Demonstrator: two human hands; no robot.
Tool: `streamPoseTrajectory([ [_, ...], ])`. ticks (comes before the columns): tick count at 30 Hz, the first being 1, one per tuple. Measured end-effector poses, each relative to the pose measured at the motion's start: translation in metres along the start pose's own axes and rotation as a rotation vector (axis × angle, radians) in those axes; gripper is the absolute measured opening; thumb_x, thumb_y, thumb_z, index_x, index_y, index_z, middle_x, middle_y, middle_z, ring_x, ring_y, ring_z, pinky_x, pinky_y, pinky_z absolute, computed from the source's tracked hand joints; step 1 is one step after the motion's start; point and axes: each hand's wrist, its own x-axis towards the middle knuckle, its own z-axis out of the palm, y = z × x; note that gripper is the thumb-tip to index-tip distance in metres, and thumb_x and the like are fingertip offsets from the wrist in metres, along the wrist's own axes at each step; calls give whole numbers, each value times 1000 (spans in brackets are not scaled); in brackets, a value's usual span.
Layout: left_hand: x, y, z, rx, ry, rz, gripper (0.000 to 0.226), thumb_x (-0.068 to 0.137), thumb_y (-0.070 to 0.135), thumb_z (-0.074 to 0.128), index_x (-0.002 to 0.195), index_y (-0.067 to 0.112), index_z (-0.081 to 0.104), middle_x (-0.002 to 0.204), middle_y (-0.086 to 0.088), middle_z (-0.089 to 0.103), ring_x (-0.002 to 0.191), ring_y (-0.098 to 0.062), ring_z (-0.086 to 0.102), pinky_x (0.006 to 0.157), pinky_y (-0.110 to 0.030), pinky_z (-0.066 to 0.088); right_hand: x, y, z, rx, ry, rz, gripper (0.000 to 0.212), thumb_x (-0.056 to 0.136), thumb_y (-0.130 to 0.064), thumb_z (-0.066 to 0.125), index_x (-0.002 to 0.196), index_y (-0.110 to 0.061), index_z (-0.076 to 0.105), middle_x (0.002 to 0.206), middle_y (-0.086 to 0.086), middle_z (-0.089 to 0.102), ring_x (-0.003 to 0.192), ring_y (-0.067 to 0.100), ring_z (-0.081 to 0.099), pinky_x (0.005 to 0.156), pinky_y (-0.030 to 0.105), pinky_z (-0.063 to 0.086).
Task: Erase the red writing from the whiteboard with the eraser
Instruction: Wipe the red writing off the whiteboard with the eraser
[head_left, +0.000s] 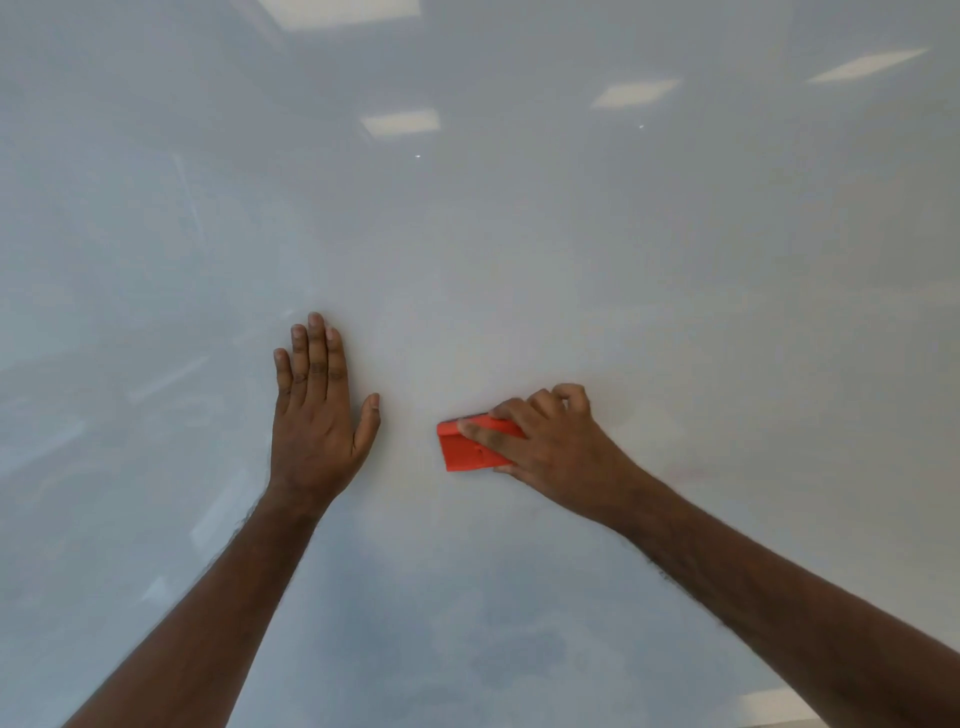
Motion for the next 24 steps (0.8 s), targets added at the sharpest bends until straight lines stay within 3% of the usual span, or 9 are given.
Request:
streamPoseTrajectory([
  [7, -2, 7, -1, -3, -8, -55, 83, 111, 42, 39, 172, -3, 6, 182, -19, -2, 171, -32, -7, 138, -54, 3, -85, -18, 31, 72, -126, -175, 67, 92, -38, 74, 150, -41, 42, 122, -4, 58, 90, 23, 54, 86, 45, 42],
  [12, -4, 21, 1, -37, -12, -129, 83, 110, 41, 40, 171, -4, 6, 182, -21, -1, 170, -31, -9, 138, -55, 2, -122, 11, 25, 89, -149, -159, 58, 94, -43, 69, 147, -42, 46, 122, -4, 58, 89, 22, 57, 88, 45, 39],
  [24, -18, 48, 9, -56, -52, -152, 87, 110, 45, 40, 172, 0, -2, 182, -20, -8, 170, -35, -10, 138, -51, -5, -71, 82, -21, 100, 1, 161, 56, 98, -53, 61, 151, -36, 51, 123, 0, 64, 94, 26, 61, 89, 49, 39],
])
